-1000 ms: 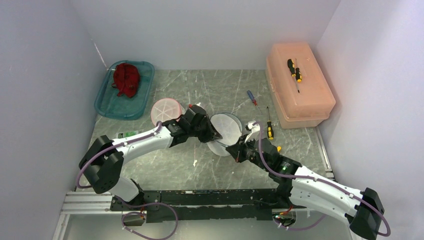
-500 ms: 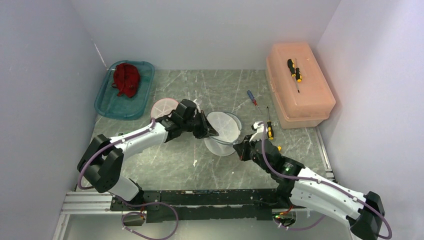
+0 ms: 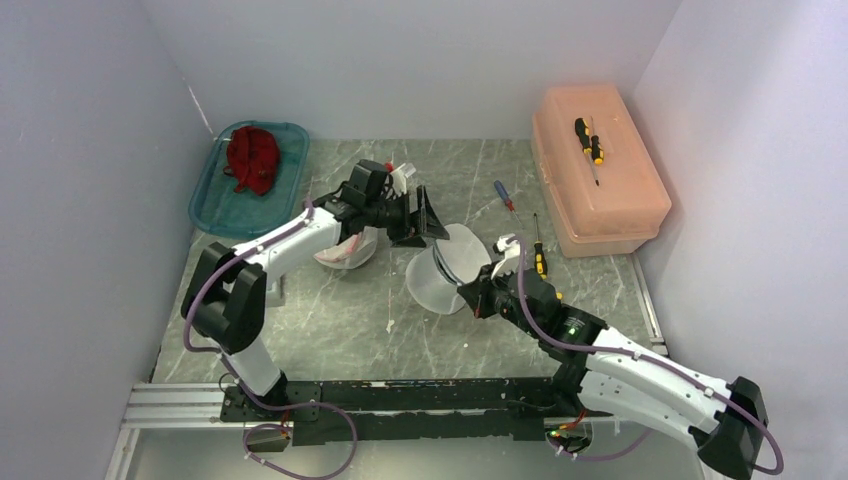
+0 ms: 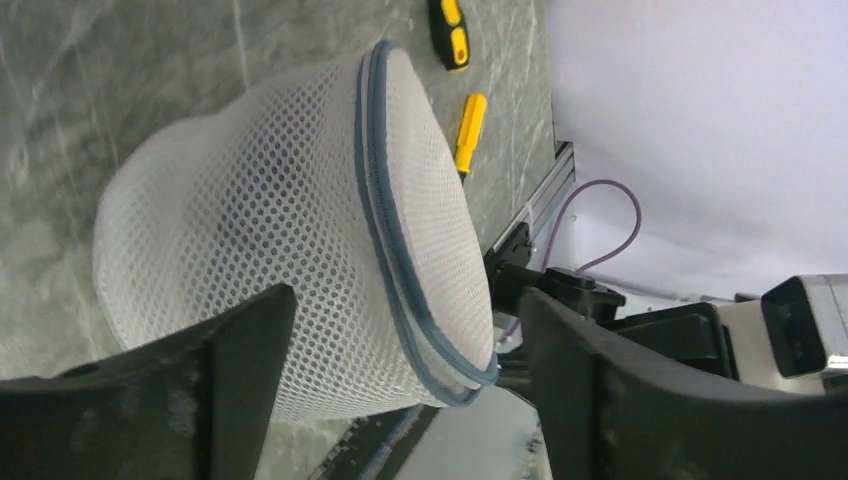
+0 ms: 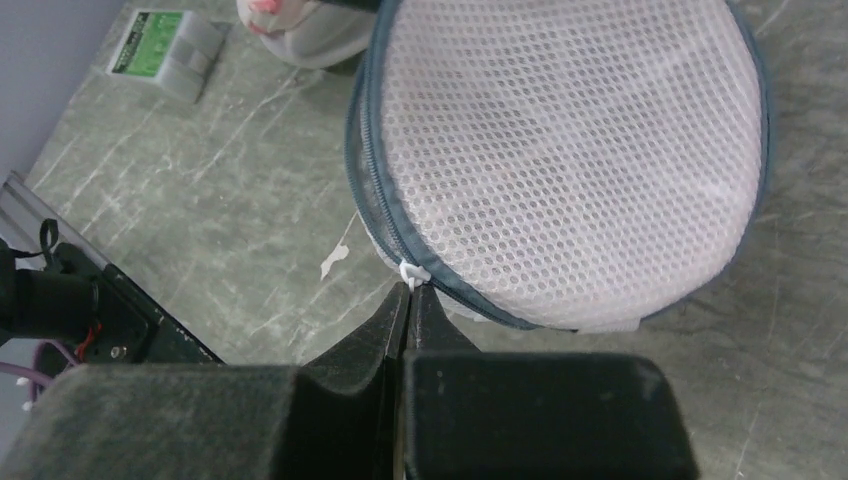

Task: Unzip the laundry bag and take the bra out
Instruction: Unzip the laundry bag at the center of the board, then open the laundry bag at the center of the board.

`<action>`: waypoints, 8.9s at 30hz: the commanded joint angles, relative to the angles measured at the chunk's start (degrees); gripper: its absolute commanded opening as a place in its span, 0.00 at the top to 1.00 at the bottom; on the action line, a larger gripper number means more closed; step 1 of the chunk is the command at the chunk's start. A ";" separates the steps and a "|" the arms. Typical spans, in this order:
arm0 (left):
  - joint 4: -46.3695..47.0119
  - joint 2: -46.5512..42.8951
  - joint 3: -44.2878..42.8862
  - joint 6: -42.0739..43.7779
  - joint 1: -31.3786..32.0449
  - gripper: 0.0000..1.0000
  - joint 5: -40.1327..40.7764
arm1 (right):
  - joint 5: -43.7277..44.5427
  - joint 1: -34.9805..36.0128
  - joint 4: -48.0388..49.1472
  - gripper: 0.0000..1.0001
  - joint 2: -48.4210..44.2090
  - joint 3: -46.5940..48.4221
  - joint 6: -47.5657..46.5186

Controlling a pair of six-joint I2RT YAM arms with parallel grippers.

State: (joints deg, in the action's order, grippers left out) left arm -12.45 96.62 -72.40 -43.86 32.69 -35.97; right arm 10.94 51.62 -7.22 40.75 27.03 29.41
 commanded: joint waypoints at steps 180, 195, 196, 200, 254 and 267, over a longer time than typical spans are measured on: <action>30.82 -25.13 25.38 47.35 42.43 0.97 68.46 | -5.65 -12.77 -14.39 0.53 4.63 14.08 36.82; 11.79 -24.80 16.74 34.95 37.24 0.30 68.94 | -3.77 -12.77 -16.73 1.00 -1.83 9.18 23.90; 8.86 -24.04 15.09 32.55 34.71 0.30 66.90 | -3.81 -12.77 -16.51 1.00 -2.40 8.67 22.39; 1.65 -20.60 10.80 24.80 24.98 0.27 57.39 | -4.55 -12.77 -15.01 1.00 -5.23 6.31 16.57; -12.20 -4.88 3.71 19.36 5.96 0.38 36.52 | -14.51 -12.72 -3.30 1.00 -20.60 1.18 -5.49; -6.82 -14.36 5.34 16.28 5.81 0.97 43.78 | -17.71 -12.91 17.83 1.00 -4.58 8.03 -5.08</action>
State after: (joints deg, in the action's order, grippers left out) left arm -23.99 89.30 -66.28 -26.22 38.63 2.94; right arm -4.64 39.00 -1.83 29.26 28.42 25.06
